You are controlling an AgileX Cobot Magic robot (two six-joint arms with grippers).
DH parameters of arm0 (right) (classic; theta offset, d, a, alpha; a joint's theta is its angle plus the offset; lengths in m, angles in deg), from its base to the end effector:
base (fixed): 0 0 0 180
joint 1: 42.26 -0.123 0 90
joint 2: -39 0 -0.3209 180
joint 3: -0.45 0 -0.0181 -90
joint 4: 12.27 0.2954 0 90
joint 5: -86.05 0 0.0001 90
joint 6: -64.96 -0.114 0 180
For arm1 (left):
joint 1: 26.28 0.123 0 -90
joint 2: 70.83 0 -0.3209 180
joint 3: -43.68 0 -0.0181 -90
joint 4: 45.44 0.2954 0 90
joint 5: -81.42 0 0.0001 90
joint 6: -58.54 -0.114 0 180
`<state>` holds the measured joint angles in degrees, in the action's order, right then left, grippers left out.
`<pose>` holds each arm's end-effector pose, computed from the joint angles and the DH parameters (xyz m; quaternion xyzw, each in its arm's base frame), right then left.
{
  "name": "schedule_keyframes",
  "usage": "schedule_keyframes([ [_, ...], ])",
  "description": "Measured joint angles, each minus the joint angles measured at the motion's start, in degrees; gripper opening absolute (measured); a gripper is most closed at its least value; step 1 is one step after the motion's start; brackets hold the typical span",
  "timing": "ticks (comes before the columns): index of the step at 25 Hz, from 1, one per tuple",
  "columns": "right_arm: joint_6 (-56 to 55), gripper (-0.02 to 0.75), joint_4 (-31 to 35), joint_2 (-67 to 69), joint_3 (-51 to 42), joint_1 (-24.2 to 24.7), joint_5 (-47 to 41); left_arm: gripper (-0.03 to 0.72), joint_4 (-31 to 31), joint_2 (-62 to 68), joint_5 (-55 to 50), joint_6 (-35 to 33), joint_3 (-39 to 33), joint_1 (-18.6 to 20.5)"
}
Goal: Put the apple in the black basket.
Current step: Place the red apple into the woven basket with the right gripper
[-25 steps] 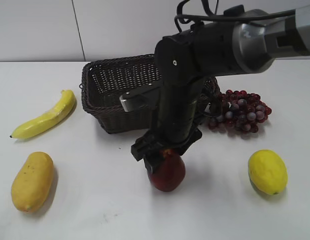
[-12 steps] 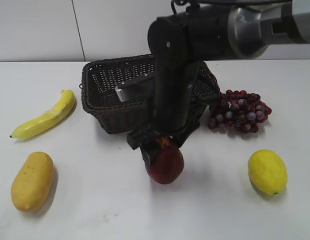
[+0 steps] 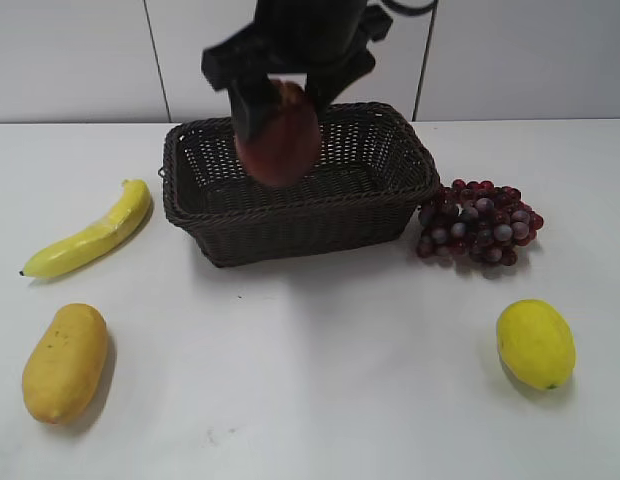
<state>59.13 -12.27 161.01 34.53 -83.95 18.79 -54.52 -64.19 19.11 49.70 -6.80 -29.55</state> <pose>0.3826 0.3408 0.3203 -0.3007 0.9292 0.0866 0.1966 0.0171 -0.0169 0.2806 0.0944 0.8556 -0.0546 0.5060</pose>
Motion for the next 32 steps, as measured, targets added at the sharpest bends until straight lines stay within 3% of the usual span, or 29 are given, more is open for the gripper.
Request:
schedule_keyframes([
  [9,-0.17,0.578,-1.15,4.64,2.93,6.75,9.13,0.223,0.00,0.00,0.00,0.00,0.00,0.00],
  [16,-0.17,0.578,-1.68,14.85,2.93,7.07,17.78,0.223,0.00,0.00,0.00,0.00,0.00,0.00],
  [23,-0.17,0.577,-2.83,20.65,2.81,7.07,19.17,0.223,0.00,0.00,0.00,0.00,0.00,0.00],
  [28,-0.12,0.655,-2.97,20.93,2.88,7.07,20.29,0.223,0.00,0.00,0.00,0.00,0.00,0.00],
  [32,-0.12,0.668,-3.36,21.11,3.49,7.07,20.24,0.223,0.00,0.00,0.00,0.00,0.00,0.00],
])
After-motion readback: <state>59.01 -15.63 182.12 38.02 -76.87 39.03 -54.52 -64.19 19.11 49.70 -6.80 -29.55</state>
